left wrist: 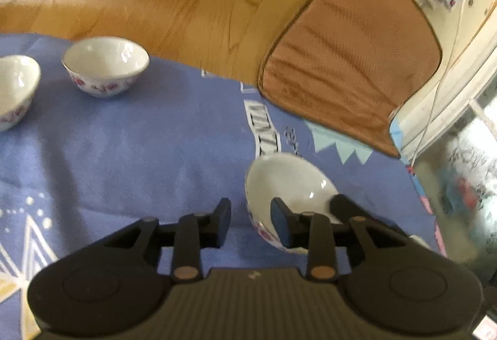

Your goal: Organize plates and bowls

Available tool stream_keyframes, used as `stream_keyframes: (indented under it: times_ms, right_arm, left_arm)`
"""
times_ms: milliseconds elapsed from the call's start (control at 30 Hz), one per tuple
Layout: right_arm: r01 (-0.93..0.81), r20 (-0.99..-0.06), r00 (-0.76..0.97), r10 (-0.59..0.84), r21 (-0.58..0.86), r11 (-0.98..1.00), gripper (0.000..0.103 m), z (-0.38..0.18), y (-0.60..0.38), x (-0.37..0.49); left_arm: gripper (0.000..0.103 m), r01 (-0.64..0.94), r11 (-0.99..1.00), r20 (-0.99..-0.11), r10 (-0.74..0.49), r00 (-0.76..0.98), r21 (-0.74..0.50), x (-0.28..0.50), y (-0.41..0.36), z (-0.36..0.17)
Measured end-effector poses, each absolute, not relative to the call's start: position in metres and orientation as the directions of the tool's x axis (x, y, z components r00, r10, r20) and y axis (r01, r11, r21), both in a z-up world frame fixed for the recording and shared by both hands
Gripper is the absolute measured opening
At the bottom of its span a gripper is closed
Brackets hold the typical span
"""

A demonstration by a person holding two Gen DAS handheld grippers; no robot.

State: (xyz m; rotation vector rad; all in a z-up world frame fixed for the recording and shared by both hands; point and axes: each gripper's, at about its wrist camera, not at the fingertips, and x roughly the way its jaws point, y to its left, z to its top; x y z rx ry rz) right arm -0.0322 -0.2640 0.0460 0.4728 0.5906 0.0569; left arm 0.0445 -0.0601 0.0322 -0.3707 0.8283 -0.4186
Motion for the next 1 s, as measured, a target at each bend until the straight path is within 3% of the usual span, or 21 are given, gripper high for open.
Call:
stream_keyframes:
  times_ms: [233,367,600,767,1000]
  right_arm:
    - [0.077,-0.412,0.904,0.11,0.411,0.908,0.044,0.077,-0.264,-0.051]
    - [-0.001,-0.4,0.9,0.174,0.398,0.917,0.042,0.089,-0.245,-0.052]
    - [-0.188,-0.477,0.789,0.388,0.413,0.891,0.036,0.087,-0.171,-0.028]
    - [-0.267,-0.53,0.708,0.467,0.412,0.871,0.036,0.085,-0.113,0.0]
    - [-0.264,-0.578,0.666,0.472,0.409,0.873,0.036,0.083,-0.066,0.046]
  left_arm:
    - [0.029,0.173,0.867,-0.522,-0.428,0.738,-0.467,0.019,0.015,0.052]
    - [0.029,0.075,0.878,-0.501,-0.339,0.796,-0.473,0.006,0.079,0.051]
    - [0.029,-0.146,0.787,-0.491,-0.218,0.844,-0.6,0.014,0.192,0.042]
    - [0.029,-0.124,0.808,-0.494,-0.223,0.841,-0.576,0.036,0.204,0.044]
    - [0.043,-0.088,0.847,-0.551,-0.259,0.793,-0.525,0.066,0.179,0.036]
